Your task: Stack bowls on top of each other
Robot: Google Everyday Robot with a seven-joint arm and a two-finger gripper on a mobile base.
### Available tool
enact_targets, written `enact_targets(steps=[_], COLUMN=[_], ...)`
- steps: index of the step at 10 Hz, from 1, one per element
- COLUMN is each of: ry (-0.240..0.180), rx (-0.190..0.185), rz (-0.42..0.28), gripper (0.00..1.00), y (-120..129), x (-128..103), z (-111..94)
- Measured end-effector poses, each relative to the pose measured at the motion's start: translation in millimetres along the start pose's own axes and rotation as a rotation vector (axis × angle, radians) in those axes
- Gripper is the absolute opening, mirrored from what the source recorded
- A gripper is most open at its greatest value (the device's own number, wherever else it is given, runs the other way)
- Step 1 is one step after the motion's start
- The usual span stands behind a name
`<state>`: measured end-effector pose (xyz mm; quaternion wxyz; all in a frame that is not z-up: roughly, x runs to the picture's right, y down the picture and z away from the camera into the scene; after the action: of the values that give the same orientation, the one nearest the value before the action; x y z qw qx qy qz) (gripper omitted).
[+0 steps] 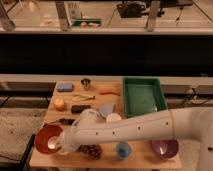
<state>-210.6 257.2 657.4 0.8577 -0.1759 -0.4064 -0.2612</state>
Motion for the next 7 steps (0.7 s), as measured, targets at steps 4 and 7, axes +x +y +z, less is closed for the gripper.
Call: enact_targets(steps=[4,7], ry=[0.073,0.136], rx=[0.034,0.062], rz=[0.064,0.12], gripper=[0.02,0.02], y=[-1.8,4.3], x=[33.0,51.7], z=[-49.2,-77.5])
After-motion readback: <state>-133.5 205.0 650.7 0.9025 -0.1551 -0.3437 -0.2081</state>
